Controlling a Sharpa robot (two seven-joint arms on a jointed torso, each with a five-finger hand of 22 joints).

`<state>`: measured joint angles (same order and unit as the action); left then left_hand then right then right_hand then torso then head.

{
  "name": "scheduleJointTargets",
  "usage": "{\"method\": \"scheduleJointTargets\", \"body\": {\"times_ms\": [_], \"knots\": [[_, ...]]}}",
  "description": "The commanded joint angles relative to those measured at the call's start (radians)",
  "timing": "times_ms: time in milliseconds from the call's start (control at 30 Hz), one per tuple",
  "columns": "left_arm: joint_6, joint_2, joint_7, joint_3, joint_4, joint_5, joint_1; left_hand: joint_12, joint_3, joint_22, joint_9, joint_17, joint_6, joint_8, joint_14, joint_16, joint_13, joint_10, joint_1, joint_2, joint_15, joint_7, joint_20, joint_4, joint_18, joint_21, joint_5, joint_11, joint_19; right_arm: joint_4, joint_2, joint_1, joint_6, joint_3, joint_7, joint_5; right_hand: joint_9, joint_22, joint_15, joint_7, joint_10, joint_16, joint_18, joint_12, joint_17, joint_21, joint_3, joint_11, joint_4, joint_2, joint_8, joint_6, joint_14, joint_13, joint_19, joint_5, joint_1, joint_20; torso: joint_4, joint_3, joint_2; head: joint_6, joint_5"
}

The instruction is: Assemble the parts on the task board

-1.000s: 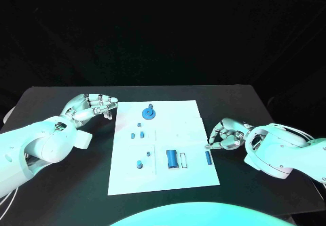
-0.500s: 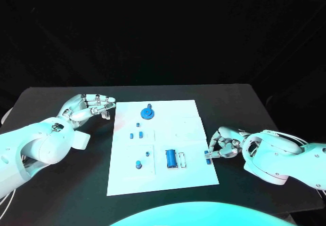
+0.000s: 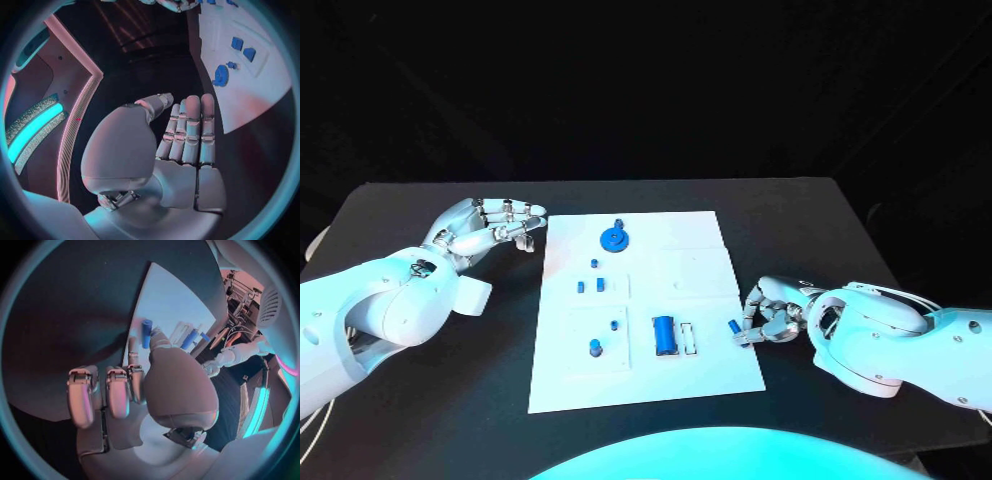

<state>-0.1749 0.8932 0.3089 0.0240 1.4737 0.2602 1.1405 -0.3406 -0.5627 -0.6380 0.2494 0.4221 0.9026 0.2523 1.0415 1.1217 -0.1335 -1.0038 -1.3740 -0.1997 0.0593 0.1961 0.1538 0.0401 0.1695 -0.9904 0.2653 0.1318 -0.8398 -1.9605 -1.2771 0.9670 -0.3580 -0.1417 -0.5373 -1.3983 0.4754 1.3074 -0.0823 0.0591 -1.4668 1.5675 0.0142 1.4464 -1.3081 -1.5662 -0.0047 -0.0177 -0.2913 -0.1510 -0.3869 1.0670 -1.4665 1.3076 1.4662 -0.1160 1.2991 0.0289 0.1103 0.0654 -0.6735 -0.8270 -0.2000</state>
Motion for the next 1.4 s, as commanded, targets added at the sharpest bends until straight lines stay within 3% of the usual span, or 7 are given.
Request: {"method": "scheduleJointTargets", "body": {"times_ms": [33,400,667,833,867,1133,1400], "knots": [[0.016,0.0,0.01,-0.001,0.004,-0.008,-0.001,-0.007,0.006,0.002,-0.001,-0.001,0.004,0.006,-0.008,-0.003,-0.002,0.009,0.004,0.005,-0.002,-0.001,0.003,0.003,0.014,0.004,0.004,-0.001,0.007,0.005,0.009,-0.01,0.046,-0.004,-0.018,-0.031,-0.006,0.263,0.004,-0.002,-0.064,0.003,-0.014,-0.002,-0.263,-0.005,0.014,0.001,0.002,0.012,0.008,0.0,-0.104,0.204,0.105,-0.002,0.018,0.0,0.0005,-0.0002,0.0,-0.001,0.001],[0.018,0.001,0.008,-0.001,0.004,-0.008,-0.001,-0.007,0.006,0.002,-0.001,-0.001,0.004,0.007,-0.008,-0.003,-0.002,0.009,0.004,0.005,-0.002,-0.001,0.003,0.003,0.014,0.005,0.004,-0.001,0.007,0.01,0.038,-0.021,0.04,-0.004,-0.032,-0.062,-0.02,0.263,-0.003,-0.008,-0.063,0.003,-0.014,-0.003,-0.263,-0.005,0.11,-0.006,0.009,0.029,0.023,0.007,-0.104,0.205,0.105,-0.046,0.161,-0.006,0.0006,0.0,0.0,-0.001,0.0],[0.02,0.001,0.006,0.0,0.004,-0.007,-0.001,-0.008,0.005,0.002,-0.002,-0.001,0.004,0.007,-0.008,-0.002,-0.002,0.009,0.003,0.006,-0.003,-0.001,0.002,0.003,0.015,0.005,0.004,-0.001,0.007,0.004,0.049,-0.022,0.016,-0.004,-0.046,-0.07,-0.025,0.263,-0.006,-0.011,-0.063,0.003,-0.014,-0.003,-0.263,-0.005,0.273,-0.009,0.016,-0.023,0.027,0.021,-0.104,0.207,0.105,-0.207,0.194,-0.01,0.0007,0.0009,0.0,0.001,0.001],[0.02,0.001,0.005,0.0,0.004,-0.007,-0.001,-0.008,0.005,0.002,-0.002,-0.001,0.004,0.007,-0.008,-0.002,-0.002,0.009,0.003,0.006,-0.003,-0.001,0.002,0.003,0.015,0.005,0.004,-0.001,0.007,-0.014,0.044,-0.021,-0.034,-0.004,-0.065,-0.039,-0.012,0.263,-0.007,-0.011,-0.065,0.003,-0.014,-0.002,-0.263,-0.005,0.352,-0.009,0.031,-0.048,0.014,0.018,-0.104,0.208,0.105,-0.275,0.177,-0.011,0.0017,0.0005,0.001,0.003,0.001],[0.02,0.001,0.004,0.0,0.004,-0.007,-0.001,-0.008,0.005,0.002,-0.002,-0.001,0.004,0.007,-0.008,-0.002,-0.002,0.009,0.003,0.006,-0.003,-0.001,0.002,0.003,0.015,0.005,0.004,-0.001,0.007,-0.02,0.042,-0.019,-0.045,-0.004,-0.068,-0.031,0.002,0.263,-0.006,-0.01,-0.066,0.003,-0.014,-0.001,-0.263,-0.005,0.392,-0.009,0.041,-0.06,0.002,0.011,-0.104,0.209,0.105,-0.322,0.155,-0.011,0.0019,0.0008,0.002,0.003,0.003],[0.019,0.002,0.003,0.0,0.004,-0.006,-0.001,-0.008,0.004,0.002,-0.002,-0.001,0.005,0.008,-0.008,-0.002,-0.002,0.009,0.002,0.007,-0.003,-0.002,0.002,0.002,0.015,0.005,0.005,-0.002,0.007,-0.087,0.042,0.011,-0.134,-0.003,-0.067,0.171,0.025,0.263,-0.005,-0.008,-0.066,0.003,-0.014,-0.002,-0.263,-0.005,0.452,-0.007,0.061,-0.074,-0.016,-0.012,-0.104,0.21,0.105,-0.322,0.097,-0.01,-0.0001,0.0,0.0,0.004,0.007],[0.02,0.0,0.002,0.001,0.005,-0.006,-0.001,-0.009,0.004,0.002,-0.002,-0.001,0.006,0.008,-0.008,-0.002,-0.002,0.009,0.0,0.008,-0.003,-0.002,0.002,0.001,0.015,0.005,0.005,-0.002,0.007,-0.111,0.064,0.029,-0.162,-0.003,-0.047,0.352,0.03,0.263,-0.004,-0.007,-0.066,0.003,-0.014,-0.003,-0.263,-0.005,0.468,-0.006,0.053,-0.078,-0.018,-0.017,-0.104,0.21,0.105,-0.31,0.045,-0.008,0.0004,0.0007,0.001,0.003,0.004]]}}
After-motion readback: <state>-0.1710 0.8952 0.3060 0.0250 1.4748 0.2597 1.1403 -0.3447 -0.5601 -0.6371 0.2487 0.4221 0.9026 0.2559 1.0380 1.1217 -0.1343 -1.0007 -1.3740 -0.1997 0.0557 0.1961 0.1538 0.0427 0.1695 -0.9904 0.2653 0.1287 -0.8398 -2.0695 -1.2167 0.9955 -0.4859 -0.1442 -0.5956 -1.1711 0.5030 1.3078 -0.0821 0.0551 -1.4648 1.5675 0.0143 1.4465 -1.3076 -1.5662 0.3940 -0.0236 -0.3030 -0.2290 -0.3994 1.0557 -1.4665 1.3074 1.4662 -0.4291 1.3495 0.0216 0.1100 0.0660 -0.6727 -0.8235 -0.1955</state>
